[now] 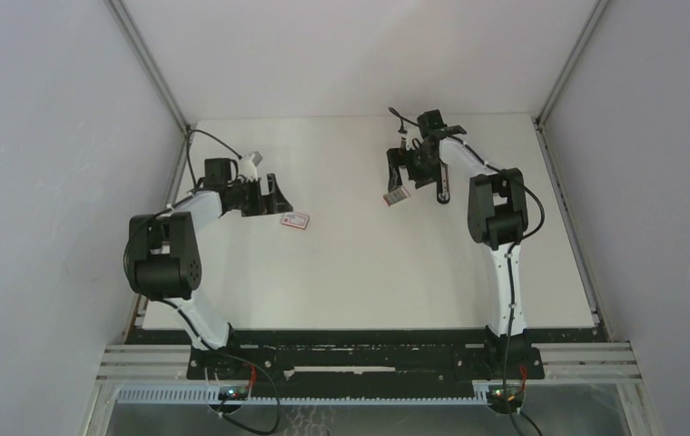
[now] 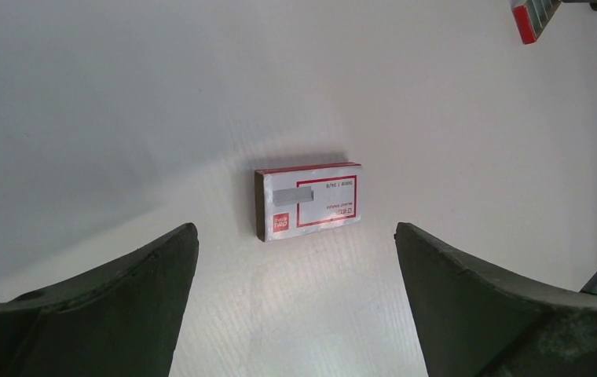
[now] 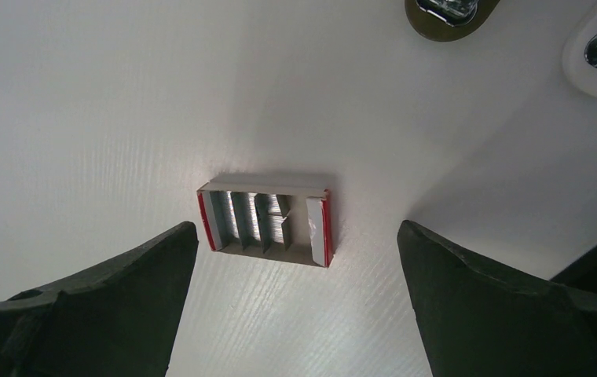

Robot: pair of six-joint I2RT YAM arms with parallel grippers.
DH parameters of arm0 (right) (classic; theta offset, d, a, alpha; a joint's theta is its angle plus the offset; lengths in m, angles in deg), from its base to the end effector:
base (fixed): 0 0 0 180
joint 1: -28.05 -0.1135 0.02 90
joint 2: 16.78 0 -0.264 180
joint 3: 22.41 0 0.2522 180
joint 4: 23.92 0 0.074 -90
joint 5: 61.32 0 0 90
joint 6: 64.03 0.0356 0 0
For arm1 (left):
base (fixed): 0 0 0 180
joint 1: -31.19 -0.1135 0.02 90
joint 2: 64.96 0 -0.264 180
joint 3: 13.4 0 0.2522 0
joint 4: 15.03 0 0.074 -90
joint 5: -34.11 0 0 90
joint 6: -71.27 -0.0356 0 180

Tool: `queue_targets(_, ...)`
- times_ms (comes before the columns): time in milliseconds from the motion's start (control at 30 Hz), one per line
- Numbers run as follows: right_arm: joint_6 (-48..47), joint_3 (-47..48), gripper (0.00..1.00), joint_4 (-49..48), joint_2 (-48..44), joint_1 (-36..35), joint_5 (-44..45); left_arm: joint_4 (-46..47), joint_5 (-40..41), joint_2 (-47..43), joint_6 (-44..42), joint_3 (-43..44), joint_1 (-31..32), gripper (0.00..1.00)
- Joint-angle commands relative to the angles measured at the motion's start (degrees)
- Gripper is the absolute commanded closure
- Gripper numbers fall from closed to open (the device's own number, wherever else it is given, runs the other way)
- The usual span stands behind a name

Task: Unload the staples from the stapler
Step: Close the staple box at the center of the board.

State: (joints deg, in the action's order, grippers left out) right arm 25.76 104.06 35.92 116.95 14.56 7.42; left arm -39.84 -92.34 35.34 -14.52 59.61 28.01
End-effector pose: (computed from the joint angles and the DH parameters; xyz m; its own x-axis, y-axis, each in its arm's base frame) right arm 0.4777 0.1279 0.1737 -0.8945 -0.2181 -0.3903 -0.3579 0.8725 0.3326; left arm 0.3550 -0.0015 0.1766 -0.8092 -0.1041 -0.5782 0.2611 0.8179 -0.5126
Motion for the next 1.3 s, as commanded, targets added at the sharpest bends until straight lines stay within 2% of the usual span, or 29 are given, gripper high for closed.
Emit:
queue_targets(0, 1.7, 2.2, 0.00, -1.1, 0.3, -0.2, -2.0, -1.3, -1.7, 1.6, 1.6, 4.5, 1.8, 0.00)
queue_targets(733, 0.1, -1.3, 0.00, -0.9, 0.1, -3.6, -7.6, -6.0, -5.2, 7.9, 2.1, 8.0, 3.9, 0.00)
queue_targets(1033, 4.2, -8.1, 0.00, -4.3, -3.8, -4.8, -6.4, -5.9, -7.3, 9.3, 2.4, 7.4, 5.0, 0.00)
queue_targets(1267, 7.3, -15.3, 0.00, -8.4, -8.3, -5.5, -8.8, -5.1, -7.8, 9.2, 2.3, 7.0, 6.7, 0.00)
